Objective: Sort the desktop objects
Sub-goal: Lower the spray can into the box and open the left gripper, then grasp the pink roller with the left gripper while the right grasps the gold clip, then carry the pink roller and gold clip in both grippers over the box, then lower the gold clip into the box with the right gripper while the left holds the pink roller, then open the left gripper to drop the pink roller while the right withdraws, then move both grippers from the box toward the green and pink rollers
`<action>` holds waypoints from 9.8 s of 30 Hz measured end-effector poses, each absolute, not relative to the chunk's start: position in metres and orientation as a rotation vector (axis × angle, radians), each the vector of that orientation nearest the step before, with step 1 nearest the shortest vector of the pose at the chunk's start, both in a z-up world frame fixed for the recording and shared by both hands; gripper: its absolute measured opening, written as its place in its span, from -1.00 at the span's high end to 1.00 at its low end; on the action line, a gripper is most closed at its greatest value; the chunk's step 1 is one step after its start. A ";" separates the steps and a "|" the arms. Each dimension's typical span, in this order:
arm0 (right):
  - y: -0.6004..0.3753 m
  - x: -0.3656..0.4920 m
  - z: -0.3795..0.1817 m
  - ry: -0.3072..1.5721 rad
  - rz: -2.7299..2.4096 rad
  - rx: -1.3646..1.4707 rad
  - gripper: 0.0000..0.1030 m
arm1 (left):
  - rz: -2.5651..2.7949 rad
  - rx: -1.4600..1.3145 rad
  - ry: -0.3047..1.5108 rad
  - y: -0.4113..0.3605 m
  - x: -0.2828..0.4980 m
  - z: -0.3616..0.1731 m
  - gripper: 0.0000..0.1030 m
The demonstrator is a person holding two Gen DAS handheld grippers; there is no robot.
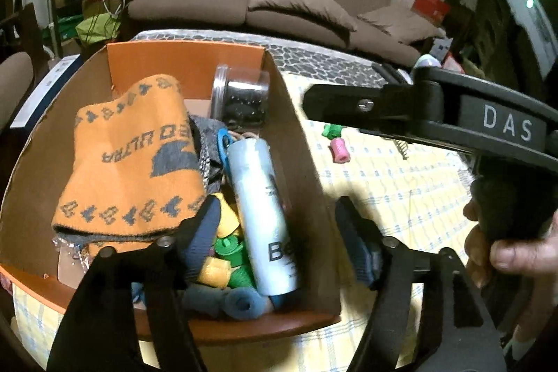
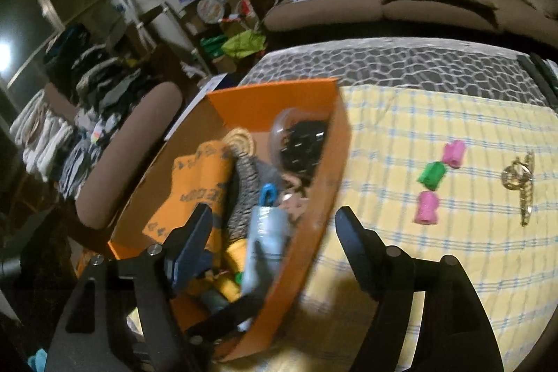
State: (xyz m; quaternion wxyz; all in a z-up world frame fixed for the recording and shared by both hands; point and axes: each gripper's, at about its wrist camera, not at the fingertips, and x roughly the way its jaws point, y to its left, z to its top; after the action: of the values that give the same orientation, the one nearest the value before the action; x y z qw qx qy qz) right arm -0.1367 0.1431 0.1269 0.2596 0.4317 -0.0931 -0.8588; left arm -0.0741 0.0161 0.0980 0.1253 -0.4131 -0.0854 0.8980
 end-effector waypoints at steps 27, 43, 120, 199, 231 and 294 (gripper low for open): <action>0.300 -0.133 0.100 -0.319 -2.633 1.324 -0.99 | 2.600 -1.062 -0.045 0.115 -0.087 0.109 -1.00; 0.367 -0.141 0.076 -0.486 -2.730 1.371 -0.99 | 2.583 -1.129 0.033 0.163 -0.131 0.082 -1.00; 0.286 -0.139 0.120 -0.276 -2.700 1.164 0.12 | 2.611 -1.055 -0.245 0.047 -0.111 0.146 0.55; 0.078 -0.117 0.124 -0.118 -2.303 1.155 -0.37 | 2.755 -1.260 -0.318 -0.109 -0.102 0.093 0.58; 0.099 -0.118 0.126 -0.072 -2.398 1.162 -0.76 | 2.856 -1.227 -0.408 -0.139 -0.085 0.111 -0.61; 0.365 -0.137 0.109 -0.414 -2.714 1.295 -0.99 | 2.567 -1.340 0.254 0.187 -0.220 0.050 -0.52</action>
State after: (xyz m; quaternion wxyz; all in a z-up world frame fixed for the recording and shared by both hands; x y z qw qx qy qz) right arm -0.1368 0.3653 0.1091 0.0528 0.4260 -0.1363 -0.8928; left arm -0.2201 0.1871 0.0501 0.1172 -0.4580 0.0869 0.8769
